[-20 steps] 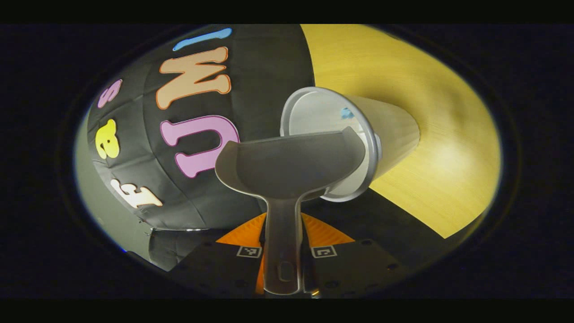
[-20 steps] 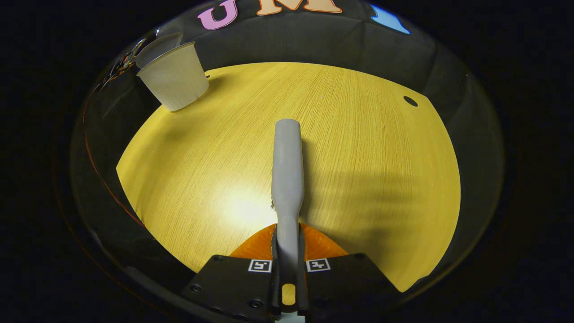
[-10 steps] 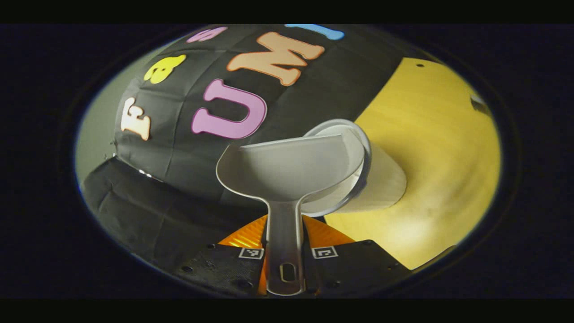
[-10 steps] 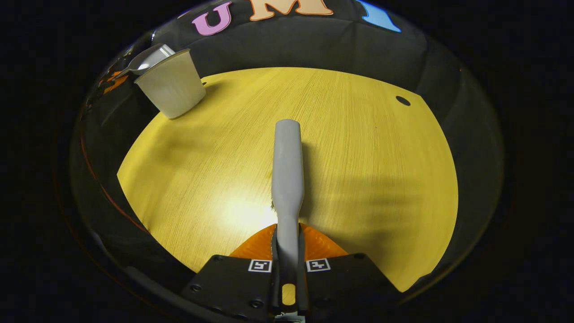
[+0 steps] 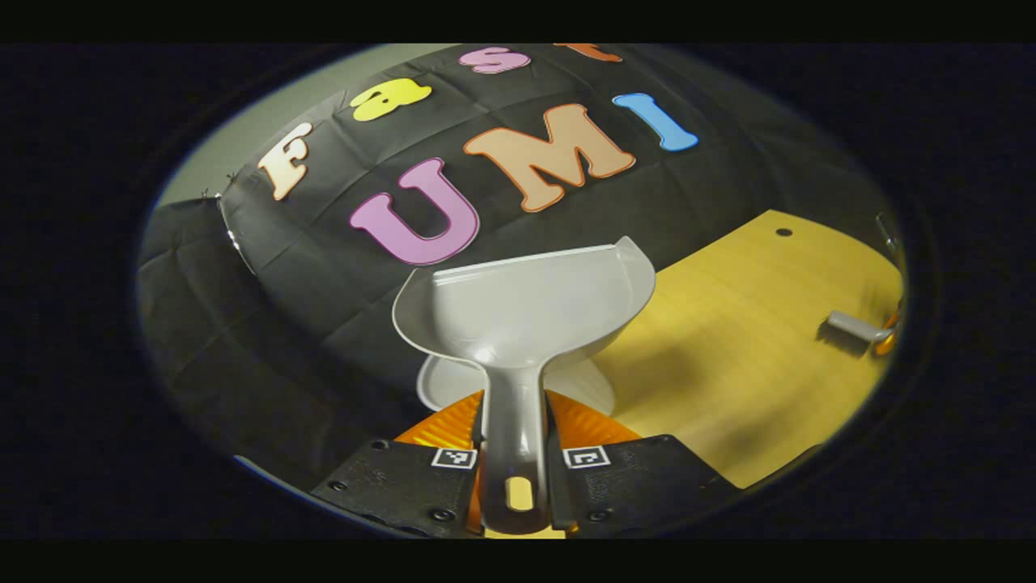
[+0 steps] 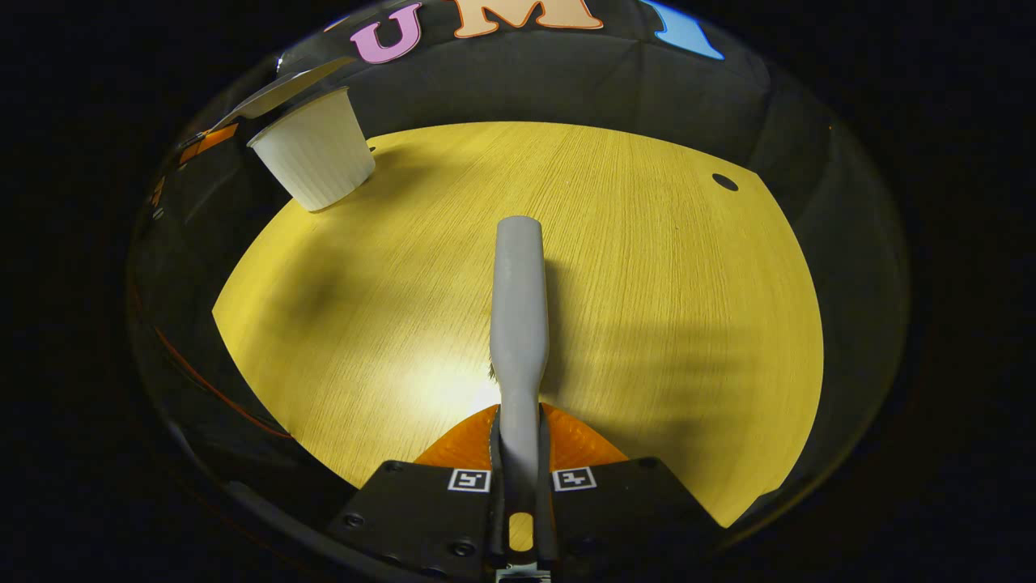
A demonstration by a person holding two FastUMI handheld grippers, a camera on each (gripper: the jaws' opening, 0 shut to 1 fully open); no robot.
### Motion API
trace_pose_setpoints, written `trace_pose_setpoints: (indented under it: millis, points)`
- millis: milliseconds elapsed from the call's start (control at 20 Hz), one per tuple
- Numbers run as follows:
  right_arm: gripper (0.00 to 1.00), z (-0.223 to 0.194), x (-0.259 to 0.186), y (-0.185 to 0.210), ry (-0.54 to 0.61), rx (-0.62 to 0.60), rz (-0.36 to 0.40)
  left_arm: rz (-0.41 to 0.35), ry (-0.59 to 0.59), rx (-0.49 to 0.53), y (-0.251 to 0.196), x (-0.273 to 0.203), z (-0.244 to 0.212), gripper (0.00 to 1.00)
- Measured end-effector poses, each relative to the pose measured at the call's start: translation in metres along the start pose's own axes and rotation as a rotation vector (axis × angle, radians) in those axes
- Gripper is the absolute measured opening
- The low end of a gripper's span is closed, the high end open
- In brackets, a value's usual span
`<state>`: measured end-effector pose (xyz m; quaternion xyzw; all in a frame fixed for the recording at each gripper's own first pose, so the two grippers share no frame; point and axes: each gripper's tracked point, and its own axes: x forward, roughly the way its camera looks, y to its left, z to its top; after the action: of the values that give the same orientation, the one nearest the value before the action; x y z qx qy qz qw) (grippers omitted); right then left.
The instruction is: Pick up the small broom and dustpan from the desktop, sweep the trash into the dustpan with the broom, and then empty the trash into the garbage bin.
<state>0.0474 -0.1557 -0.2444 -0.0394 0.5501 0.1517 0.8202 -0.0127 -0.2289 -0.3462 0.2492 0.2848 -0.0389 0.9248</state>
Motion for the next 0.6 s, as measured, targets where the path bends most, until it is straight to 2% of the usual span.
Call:
trace_pose_setpoints:
  millis: [100, 200, 250, 600]
  points:
    - [0.12, -0.001, -0.001, 0.001, -0.010, -0.002, -0.002, -0.058, -0.015, -0.065, -0.033, -0.008, 0.002, 0.22]
    - [0.12, -0.002, -0.003, 0.003, -0.018, 0.006, -0.009, -0.106, -0.017, -0.090, -0.063, -0.018, 0.002, 0.26]
    - [0.13, -0.002, -0.004, 0.003, -0.023, 0.011, -0.010, -0.126, -0.025, -0.105, -0.076, -0.021, 0.001, 0.24]
    - [0.12, -0.003, -0.004, 0.006, -0.058, 0.015, -0.049, -0.233, 0.070, -0.170, -0.149, -0.033, -0.046, 0.25]
